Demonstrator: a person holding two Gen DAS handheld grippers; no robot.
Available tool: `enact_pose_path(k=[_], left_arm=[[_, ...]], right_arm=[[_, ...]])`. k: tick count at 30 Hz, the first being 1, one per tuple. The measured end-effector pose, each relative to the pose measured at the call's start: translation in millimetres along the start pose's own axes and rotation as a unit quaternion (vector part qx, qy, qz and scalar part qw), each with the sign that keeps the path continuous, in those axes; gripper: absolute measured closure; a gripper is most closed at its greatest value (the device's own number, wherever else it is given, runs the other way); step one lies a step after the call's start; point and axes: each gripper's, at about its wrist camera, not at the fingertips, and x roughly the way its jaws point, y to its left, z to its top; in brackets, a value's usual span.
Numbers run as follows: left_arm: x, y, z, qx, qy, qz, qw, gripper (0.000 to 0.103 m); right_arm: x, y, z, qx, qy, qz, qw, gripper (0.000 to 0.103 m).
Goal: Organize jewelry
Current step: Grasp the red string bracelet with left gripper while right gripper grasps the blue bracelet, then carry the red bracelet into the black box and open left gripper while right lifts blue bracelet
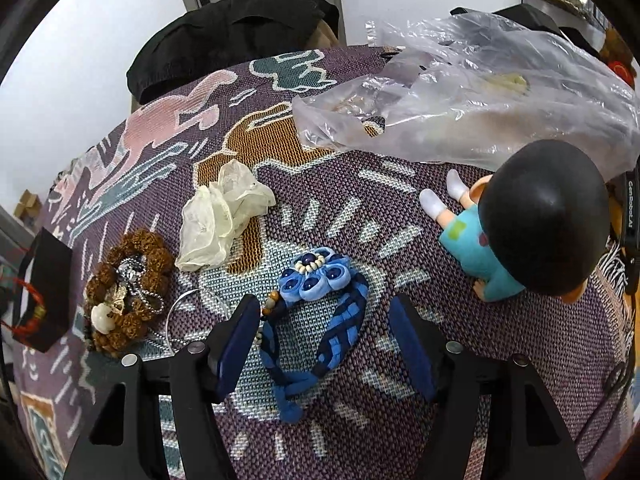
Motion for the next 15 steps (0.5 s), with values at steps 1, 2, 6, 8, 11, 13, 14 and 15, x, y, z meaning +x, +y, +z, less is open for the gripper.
enact_pose_path(k=[1,2,6,8,11,13,14,15], left_arm=[[-3,0,2,0.002,-0.003,0.001,1.0,0.1],[-8,2,5,0.004,-0.008,0.003,1.0,0.1],[-23,15,17,-0.003,-0.023,0.011,0.9997,0.1],[-29,25,21,-0.005,-0.028,0.02,0.9994,0.1],[-33,38,25,-0.008,-0.031,0.036,0.9988,0.1],[-34,46,26,-0.01,-0.03,0.042,0.9986,0.1],[-34,50,27,-0.011,-0.029,0.047,0.9984,0.1],[-33,53,27,-0.013,-0.028,0.05,0.9983,0.1]], right_arm=[[0,0,0,-0.003,-0.001,-0.005,1.0,0.043],[-1,0,0,-0.006,-0.004,-0.006,1.0,0.057],[-5,-1,1,-0.006,0.003,0.039,0.999,0.091],[-14,1,1,-0.013,-0.011,0.037,0.999,0.091],[-28,4,2,-0.018,-0.026,0.052,0.998,0.092],[-39,9,3,-0.025,-0.038,0.06,0.997,0.092],[-45,13,4,-0.029,-0.045,0.064,0.997,0.092],[-50,16,5,-0.032,-0.05,0.068,0.996,0.092]])
